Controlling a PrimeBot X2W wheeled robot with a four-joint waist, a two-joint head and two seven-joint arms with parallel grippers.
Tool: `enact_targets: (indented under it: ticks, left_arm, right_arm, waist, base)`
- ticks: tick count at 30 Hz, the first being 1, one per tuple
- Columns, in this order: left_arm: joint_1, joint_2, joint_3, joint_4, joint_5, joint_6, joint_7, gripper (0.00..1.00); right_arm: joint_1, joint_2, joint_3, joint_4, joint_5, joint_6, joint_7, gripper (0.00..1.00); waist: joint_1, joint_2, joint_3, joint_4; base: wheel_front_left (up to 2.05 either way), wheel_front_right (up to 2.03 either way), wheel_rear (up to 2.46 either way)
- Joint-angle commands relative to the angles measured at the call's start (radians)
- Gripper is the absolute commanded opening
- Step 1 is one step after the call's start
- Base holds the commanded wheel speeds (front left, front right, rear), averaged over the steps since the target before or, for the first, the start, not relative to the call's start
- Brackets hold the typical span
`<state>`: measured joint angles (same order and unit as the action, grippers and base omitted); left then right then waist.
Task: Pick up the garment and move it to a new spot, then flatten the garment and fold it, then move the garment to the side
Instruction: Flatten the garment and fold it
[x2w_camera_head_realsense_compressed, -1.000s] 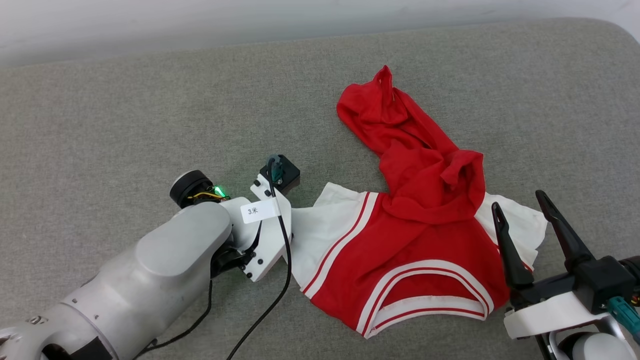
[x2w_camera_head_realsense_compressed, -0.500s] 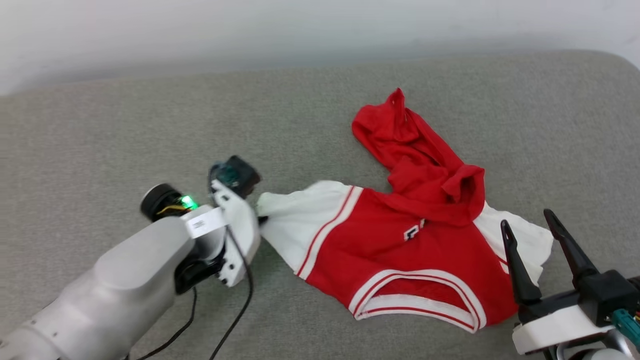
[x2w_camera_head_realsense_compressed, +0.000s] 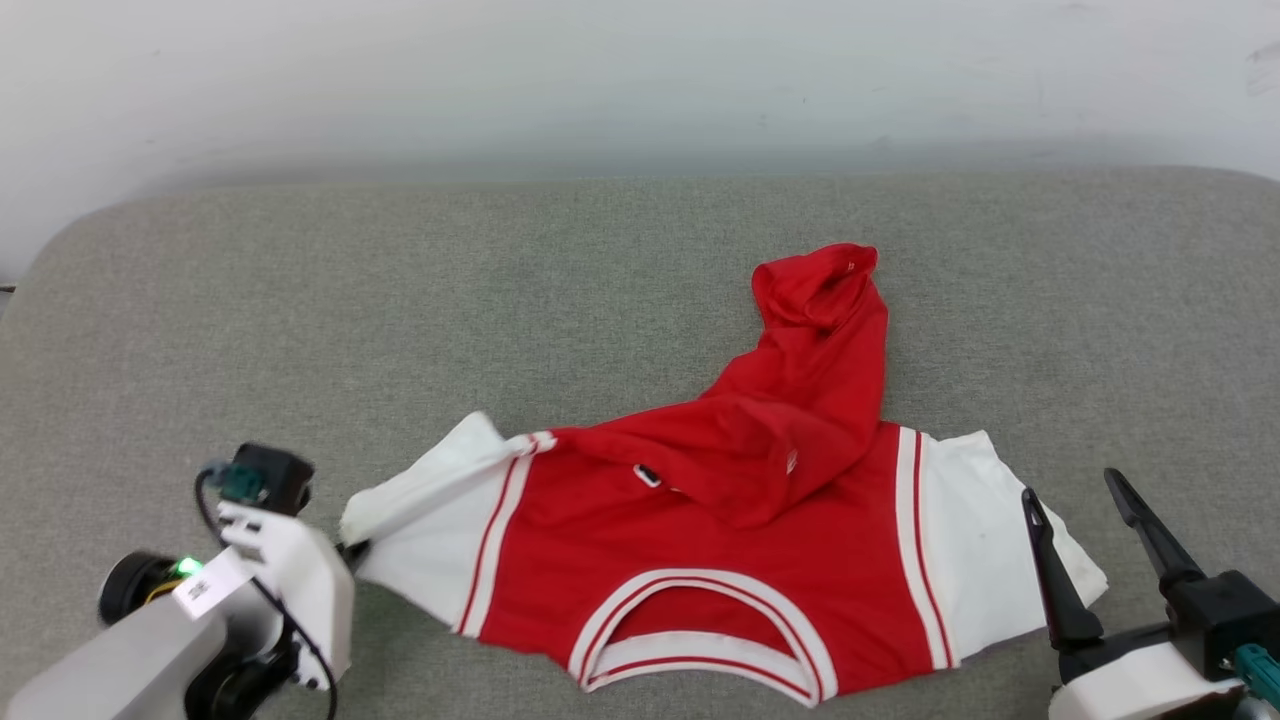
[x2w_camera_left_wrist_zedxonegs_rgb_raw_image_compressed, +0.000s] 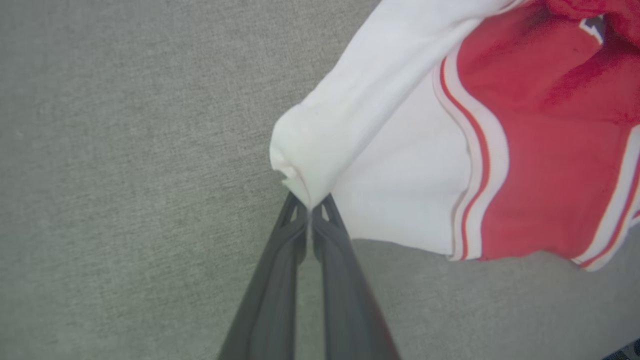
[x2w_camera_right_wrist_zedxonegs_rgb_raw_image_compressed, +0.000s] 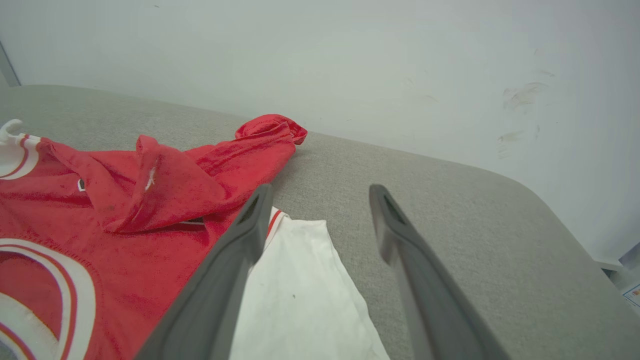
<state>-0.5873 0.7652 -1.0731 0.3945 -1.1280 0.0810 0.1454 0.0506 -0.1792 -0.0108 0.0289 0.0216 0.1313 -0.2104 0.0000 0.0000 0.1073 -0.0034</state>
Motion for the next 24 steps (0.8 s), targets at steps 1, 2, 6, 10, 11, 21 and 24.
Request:
enact_targets:
  ticks: [1, 2, 6, 10, 11, 21, 24]
  left_arm:
    - [0.025, 0.019, 0.009, -0.005, -0.009, 0.021, -0.009, 0.00]
    - [0.045, 0.029, 0.015, -0.010, -0.024, 0.033, -0.013, 0.00]
    - [0.112, 0.058, 0.034, 0.001, -0.068, 0.058, -0.034, 0.00]
    - [0.155, 0.046, 0.028, 0.039, -0.090, 0.056, -0.041, 0.00]
    - [0.158, 0.037, 0.031, 0.049, -0.093, 0.057, -0.052, 0.00]
    - [0.197, -0.007, 0.084, 0.034, -0.010, 0.146, -0.344, 1.00]
    - [0.202, -0.007, 0.097, 0.003, 0.013, 0.180, -0.374, 1.00]
  right_arm:
    - [0.017, -0.008, -0.006, 0.002, 0.003, -0.001, 0.002, 1.00]
    - [0.021, -0.010, -0.009, 0.006, 0.002, -0.001, 0.007, 1.00]
    - [0.037, -0.017, -0.020, 0.019, 0.003, -0.001, 0.030, 1.00]
    - [0.038, -0.027, -0.013, 0.022, 0.011, -0.001, 0.048, 1.00]
    - [0.038, -0.029, -0.013, 0.023, 0.016, -0.001, 0.051, 1.00]
    - [-0.067, -0.170, -0.035, -0.054, 0.090, -0.001, 0.131, 1.00]
    - [-0.092, -0.211, -0.031, -0.083, 0.115, -0.001, 0.168, 1.00]
  waist:
    - [0.0000, 0.0000, -0.002, 0.001]
    - [0.0000, 0.0000, -0.002, 0.001]
    - [0.0000, 0.0000, -0.006, -0.001]
    - [0.0000, 0.0000, -0.012, -0.004]
    - [0.0000, 0.0000, -0.015, -0.003]
    - [0.0000, 0.0000, -0.075, 0.018]
    - [0.0000, 0.0000, -0.079, 0.025]
  base:
    - [0.00, 0.00, 0.00]
    - [0.00, 0.00, 0.00]
    - [0.00, 0.00, 0.00]
    - [0.00, 0.00, 0.00]
    - [0.00, 0.00, 0.00]
    - [0.00, 0.00, 0.00]
    - [0.00, 0.00, 0.00]
